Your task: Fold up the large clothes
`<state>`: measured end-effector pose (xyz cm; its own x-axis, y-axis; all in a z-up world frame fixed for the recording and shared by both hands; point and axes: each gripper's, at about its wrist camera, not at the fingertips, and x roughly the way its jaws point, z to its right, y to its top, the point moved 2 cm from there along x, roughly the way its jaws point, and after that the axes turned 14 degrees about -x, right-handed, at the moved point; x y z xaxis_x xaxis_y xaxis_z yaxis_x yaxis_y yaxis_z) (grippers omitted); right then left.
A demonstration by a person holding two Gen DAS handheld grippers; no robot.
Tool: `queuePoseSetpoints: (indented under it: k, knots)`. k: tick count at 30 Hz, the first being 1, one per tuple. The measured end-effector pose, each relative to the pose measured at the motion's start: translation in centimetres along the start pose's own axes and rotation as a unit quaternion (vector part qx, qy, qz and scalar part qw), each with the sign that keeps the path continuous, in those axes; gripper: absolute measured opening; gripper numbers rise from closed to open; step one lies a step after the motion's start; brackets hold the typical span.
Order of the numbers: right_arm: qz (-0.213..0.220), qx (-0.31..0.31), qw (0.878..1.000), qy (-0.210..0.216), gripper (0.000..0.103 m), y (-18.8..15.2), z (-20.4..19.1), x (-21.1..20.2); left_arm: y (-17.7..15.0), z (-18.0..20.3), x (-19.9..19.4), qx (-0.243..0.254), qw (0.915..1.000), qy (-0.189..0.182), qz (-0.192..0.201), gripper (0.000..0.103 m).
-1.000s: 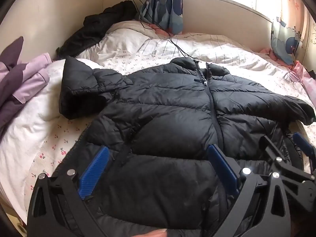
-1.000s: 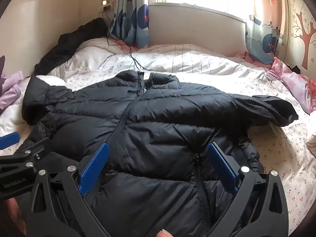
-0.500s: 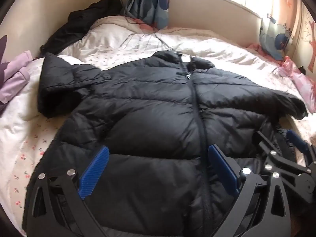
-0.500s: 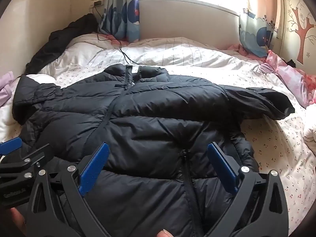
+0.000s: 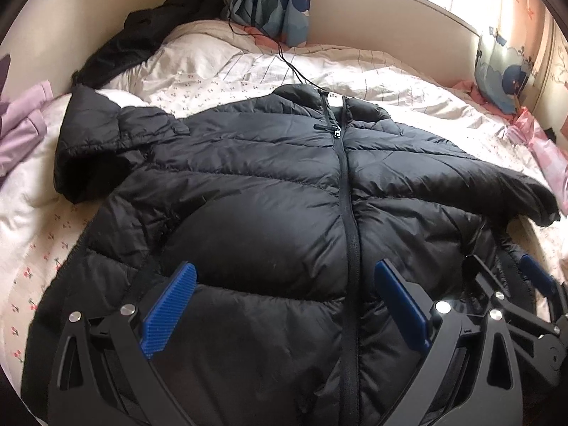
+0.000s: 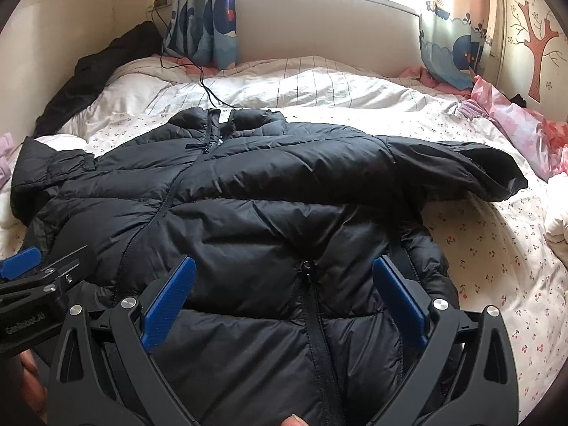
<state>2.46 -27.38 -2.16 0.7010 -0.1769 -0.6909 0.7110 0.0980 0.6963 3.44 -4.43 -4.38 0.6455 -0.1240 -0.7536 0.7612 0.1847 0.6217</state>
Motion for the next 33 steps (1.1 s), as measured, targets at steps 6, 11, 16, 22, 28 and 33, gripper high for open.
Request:
queuePoseSetpoints:
  k: [6,11,16,22,28,33]
  knots:
    - [-0.002,0.001,1.000,0.007,0.096,-0.09,0.01,0.19,0.07,0.16,-0.26,0.014,0.9998,0.011,0.011,0.096]
    - [-0.003,0.002,1.000,0.014,0.096,-0.16,-0.20,0.39,0.03,-0.04,-0.28,0.013,0.9998,0.012,0.010,0.096]
    - [-0.005,0.003,1.000,0.017,0.096,-0.20,-0.25,0.55,-0.02,0.03,-0.39,0.019,0.9995,0.018,0.016,0.096]
    - [-0.007,0.004,1.000,0.017,0.096,-0.25,-0.30,0.56,-0.12,0.11,-0.46,0.022,0.9993,0.022,0.021,0.096]
    - [-0.006,0.005,1.000,0.018,0.096,-0.24,-0.25,0.44,-0.13,0.13,-0.50,0.022,0.9993,0.022,0.022,0.096]
    - [-0.006,0.006,1.000,0.018,0.096,-0.24,-0.26,0.39,-0.12,0.07,-0.48,0.022,0.9993,0.022,0.023,0.096]
